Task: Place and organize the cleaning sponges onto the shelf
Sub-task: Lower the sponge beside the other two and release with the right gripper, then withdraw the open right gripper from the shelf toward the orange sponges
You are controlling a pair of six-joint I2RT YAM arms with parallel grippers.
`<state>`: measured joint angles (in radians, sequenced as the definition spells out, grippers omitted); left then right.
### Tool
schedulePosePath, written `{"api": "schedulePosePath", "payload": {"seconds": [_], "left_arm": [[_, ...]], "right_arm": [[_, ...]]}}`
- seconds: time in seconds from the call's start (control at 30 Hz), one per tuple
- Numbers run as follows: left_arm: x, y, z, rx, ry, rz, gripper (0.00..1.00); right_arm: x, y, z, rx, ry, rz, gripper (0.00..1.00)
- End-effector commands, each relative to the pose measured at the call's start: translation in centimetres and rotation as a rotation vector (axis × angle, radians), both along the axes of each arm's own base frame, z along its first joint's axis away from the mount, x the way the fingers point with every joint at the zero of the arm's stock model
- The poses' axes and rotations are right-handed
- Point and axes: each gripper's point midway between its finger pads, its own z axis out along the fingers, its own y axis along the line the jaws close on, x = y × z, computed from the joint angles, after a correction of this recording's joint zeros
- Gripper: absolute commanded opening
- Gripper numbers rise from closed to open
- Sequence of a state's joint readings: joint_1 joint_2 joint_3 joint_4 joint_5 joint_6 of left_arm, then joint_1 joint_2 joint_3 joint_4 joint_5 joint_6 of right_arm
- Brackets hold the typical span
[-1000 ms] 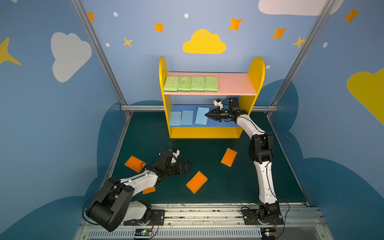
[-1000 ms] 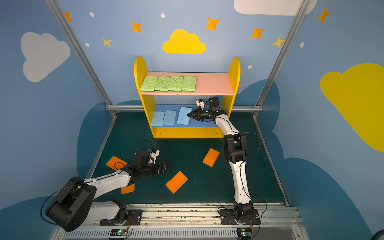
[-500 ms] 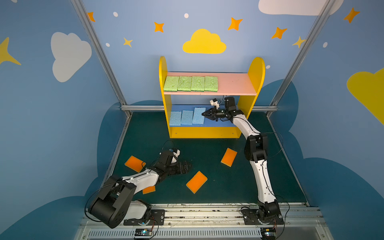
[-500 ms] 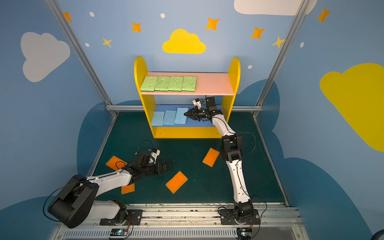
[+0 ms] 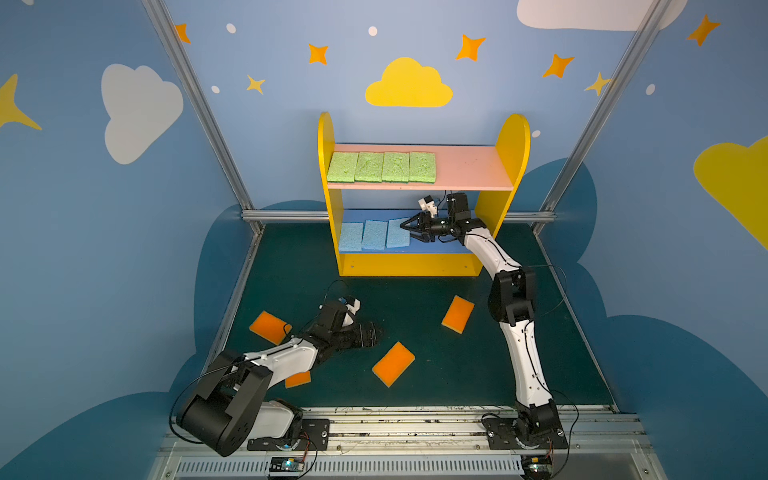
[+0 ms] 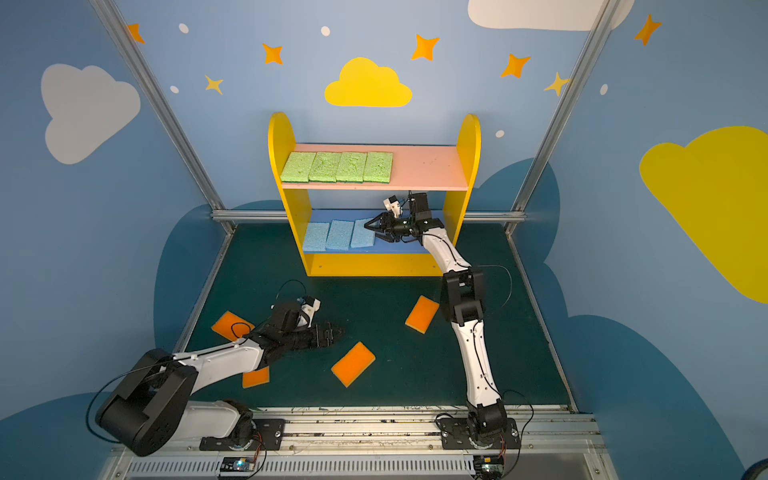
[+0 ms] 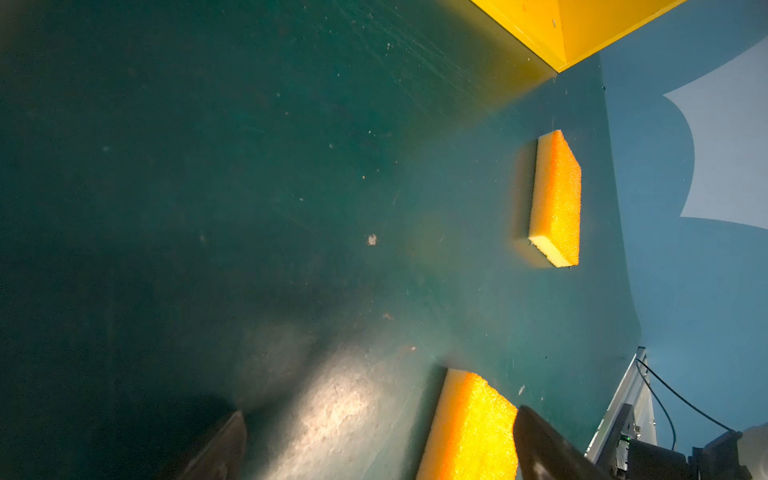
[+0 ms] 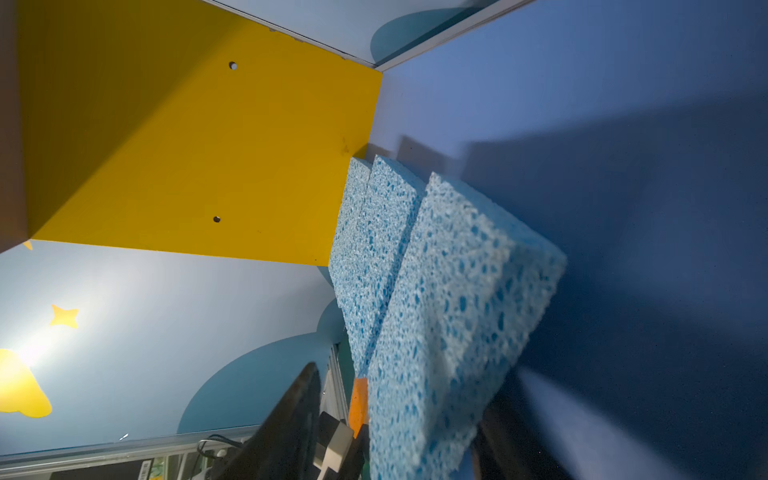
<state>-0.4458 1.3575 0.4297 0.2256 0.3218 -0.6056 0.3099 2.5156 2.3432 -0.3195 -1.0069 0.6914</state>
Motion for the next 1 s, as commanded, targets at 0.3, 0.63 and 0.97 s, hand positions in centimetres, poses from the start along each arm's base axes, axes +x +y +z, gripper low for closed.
{"api": "schedulePosePath", "payload": {"seconds": [0.3, 0.63, 0.97], "left_arm": [[-0.8, -0.5, 1.7, -0.014, -0.026, -0.05, 0.99], [-2.1, 0.0, 2.3, 0.01, -0.036, -0.037, 1.0], [-2.1, 0.4, 2.6, 0.031, -0.054, -0.023, 1.0]], "right_arm": [[-0.8, -5.1, 3.2, -0.172, -0.156, -0.171, 0.79], [0.0, -4.4, 2.2, -0.143, -0.087, -0.179, 0.08], [1.0, -4.7, -1.0, -0.193, -0.053, -0.232, 0.0]]}}
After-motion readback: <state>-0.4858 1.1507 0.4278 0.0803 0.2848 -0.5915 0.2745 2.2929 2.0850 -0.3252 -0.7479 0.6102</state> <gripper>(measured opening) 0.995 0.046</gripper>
